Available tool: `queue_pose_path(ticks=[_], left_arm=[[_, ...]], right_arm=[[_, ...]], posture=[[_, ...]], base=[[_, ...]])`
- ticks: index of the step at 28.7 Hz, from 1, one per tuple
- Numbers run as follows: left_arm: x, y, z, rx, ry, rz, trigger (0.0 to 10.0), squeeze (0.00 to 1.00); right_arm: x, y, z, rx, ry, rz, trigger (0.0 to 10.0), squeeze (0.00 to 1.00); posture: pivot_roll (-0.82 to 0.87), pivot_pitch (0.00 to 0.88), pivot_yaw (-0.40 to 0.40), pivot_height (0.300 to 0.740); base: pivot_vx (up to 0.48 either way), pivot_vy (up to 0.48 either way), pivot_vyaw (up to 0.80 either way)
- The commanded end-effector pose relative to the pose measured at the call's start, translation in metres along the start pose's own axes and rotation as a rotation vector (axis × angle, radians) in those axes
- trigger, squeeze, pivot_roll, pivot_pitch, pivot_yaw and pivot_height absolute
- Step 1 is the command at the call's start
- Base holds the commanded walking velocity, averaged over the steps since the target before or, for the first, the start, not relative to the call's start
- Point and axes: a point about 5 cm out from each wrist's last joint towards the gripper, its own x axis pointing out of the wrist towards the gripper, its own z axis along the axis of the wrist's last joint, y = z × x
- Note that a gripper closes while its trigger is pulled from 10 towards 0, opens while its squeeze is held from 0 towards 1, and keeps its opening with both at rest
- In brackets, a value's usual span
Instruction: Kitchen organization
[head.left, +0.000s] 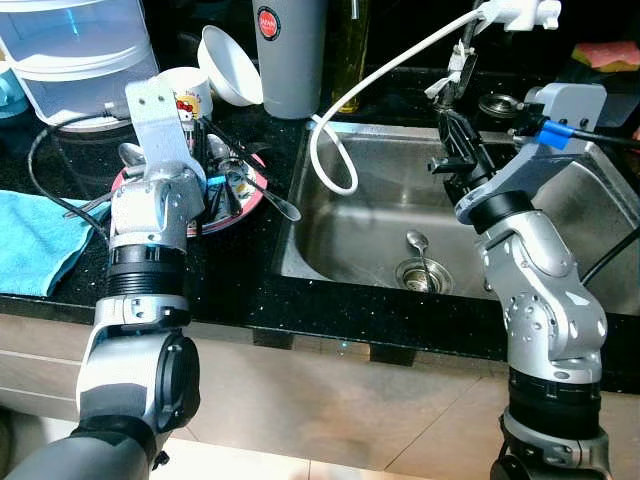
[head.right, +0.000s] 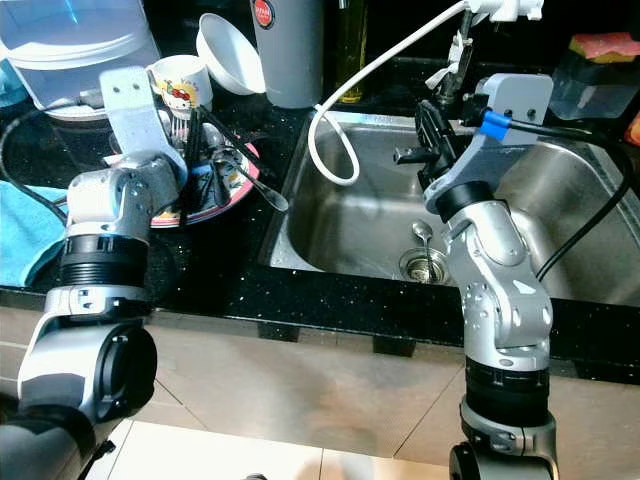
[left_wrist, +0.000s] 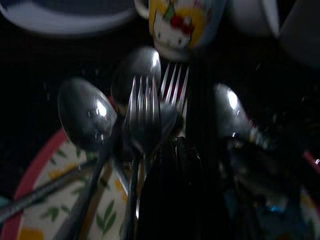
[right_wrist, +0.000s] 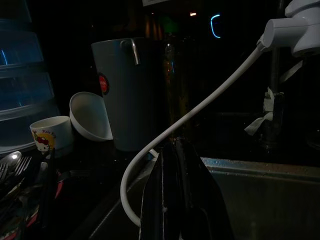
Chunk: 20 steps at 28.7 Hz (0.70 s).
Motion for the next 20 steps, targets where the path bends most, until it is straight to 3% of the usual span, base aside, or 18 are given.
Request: queue_pose_path(ticks=[1,4,5,6,7,10,12,13,14,16,17,20], left_arm=[[-0.002,0.004,0.011,0.010,-0.043,0.037,10.0,0.00],[-0.001,0.010,0.009,0.001,-0.016,0.078,10.0,0.00],[-0.001,0.013,0.007,-0.006,0.002,0.095,10.0,0.64],[-0.001,0.013,0.007,-0.006,0.002,0.095,10.0,0.64],[0.000,0.016,0.004,-0.008,0.019,0.112,10.0,1.00],[0.001,0.018,0.001,-0.009,0.029,0.125,10.0,1.00],[0.002,0.022,-0.004,-0.027,0.060,0.162,10.0,1.00],[0.002,0.022,-0.004,-0.027,0.060,0.162,10.0,1.00],[0.002,0.023,-0.006,-0.033,0.071,0.170,10.0,0.81],[0.002,0.023,-0.006,-0.033,0.071,0.170,10.0,0.81],[0.001,0.023,-0.009,-0.036,0.086,0.174,10.0,0.00],[0.000,0.022,-0.013,-0.036,0.110,0.174,10.0,0.00]], right_arm=[[-0.001,0.000,0.002,-0.003,-0.012,0.004,10.0,0.00],[-0.001,0.000,0.002,-0.002,-0.011,0.004,10.0,0.00],[-0.001,0.001,0.001,0.006,-0.005,0.010,10.0,0.00],[-0.001,0.001,0.001,0.006,-0.005,0.010,10.0,0.00],[-0.002,0.005,0.000,0.019,0.008,0.062,10.0,0.00],[-0.003,0.012,-0.001,0.034,0.023,0.128,10.0,0.00],[-0.013,0.032,-0.008,0.006,0.081,0.320,10.0,0.00],[-0.013,0.032,-0.008,0.006,0.081,0.320,10.0,0.00],[-0.015,0.037,-0.010,0.004,0.100,0.360,10.0,0.00],[-0.015,0.037,-0.010,0.004,0.100,0.360,10.0,0.00],[-0.017,0.039,-0.012,0.009,0.112,0.377,10.0,0.00],[-0.017,0.042,-0.015,0.019,0.127,0.389,10.0,0.00]], posture=[[0.05,0.079,0.051,0.740],[0.06,0.082,0.053,0.740],[0.06,0.082,0.053,0.740],[0.06,0.082,0.053,0.740],[0.06,0.085,0.053,0.740],[0.06,0.085,0.053,0.740],[0.06,0.088,0.054,0.740],[0.06,0.088,0.054,0.740],[0.06,0.090,0.056,0.740],[0.06,0.090,0.056,0.740],[0.06,0.090,0.056,0.740],[0.06,0.093,0.057,0.740]], base=[[0.000,0.000,0.00],[0.000,0.000,0.00],[0.000,0.000,0.00],[0.000,0.000,0.00],[0.000,0.000,0.00],[0.000,0.000,0.00],[0.000,0.000,0.00],[0.000,0.000,0.00],[0.000,0.000,0.00],[0.000,0.000,0.00],[0.000,0.000,0.00],[0.000,0.000,0.00]])
